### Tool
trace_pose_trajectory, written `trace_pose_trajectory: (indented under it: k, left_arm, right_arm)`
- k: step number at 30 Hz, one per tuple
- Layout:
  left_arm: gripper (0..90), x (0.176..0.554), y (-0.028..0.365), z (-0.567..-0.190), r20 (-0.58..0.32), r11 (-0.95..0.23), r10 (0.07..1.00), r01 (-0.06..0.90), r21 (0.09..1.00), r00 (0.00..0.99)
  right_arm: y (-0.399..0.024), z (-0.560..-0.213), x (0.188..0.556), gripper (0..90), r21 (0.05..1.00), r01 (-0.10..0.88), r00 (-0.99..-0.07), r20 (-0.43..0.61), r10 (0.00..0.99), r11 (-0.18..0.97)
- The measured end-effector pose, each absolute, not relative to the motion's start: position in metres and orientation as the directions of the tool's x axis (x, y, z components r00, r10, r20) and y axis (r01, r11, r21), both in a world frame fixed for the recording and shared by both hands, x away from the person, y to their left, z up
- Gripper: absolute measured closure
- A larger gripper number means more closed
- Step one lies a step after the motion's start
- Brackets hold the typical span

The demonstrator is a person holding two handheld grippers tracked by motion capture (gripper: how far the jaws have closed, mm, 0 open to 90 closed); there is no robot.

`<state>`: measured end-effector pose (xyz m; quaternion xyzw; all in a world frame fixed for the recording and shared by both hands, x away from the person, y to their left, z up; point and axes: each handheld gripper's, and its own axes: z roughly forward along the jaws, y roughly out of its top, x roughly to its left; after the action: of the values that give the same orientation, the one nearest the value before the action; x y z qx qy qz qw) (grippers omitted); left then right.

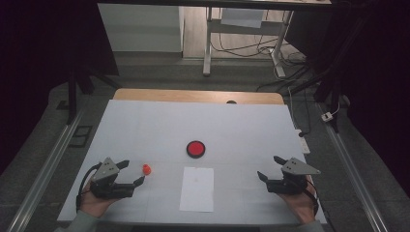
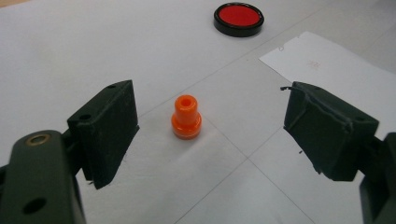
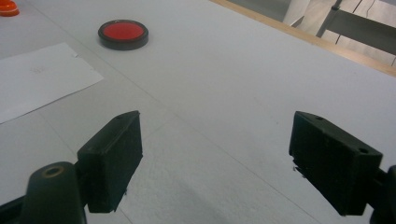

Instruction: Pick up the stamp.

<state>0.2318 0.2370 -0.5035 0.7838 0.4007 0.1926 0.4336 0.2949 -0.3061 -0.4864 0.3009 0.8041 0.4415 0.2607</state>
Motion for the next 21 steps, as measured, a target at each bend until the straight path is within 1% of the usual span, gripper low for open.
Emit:
trace_pose_trajectory:
  k: [5,14,21]
  left_arm:
    - [17.7,0.2312,0.2366,-0.5036,-0.04,-0.307,0.799,0.464,0.831,0.6]
    - [18.2,0.2315,0.236,-0.5038,-0.038,-0.307,0.803,0.468,0.828,0.594]
    - [18.6,0.2317,0.2356,-0.5034,-0.035,-0.309,0.803,0.466,0.829,0.595]
  right_arm:
    - [-0.3074,-0.4877,0.2948,18.0,0.865,0.256,-0.681,-0.155,0.715,0.431]
    - [-0.3019,-0.4907,0.2952,18.8,0.845,0.261,-0.694,-0.173,0.699,0.468]
    - [-0.3005,-0.4891,0.2944,19.5,0.846,0.256,-0.697,-0.174,0.696,0.467]
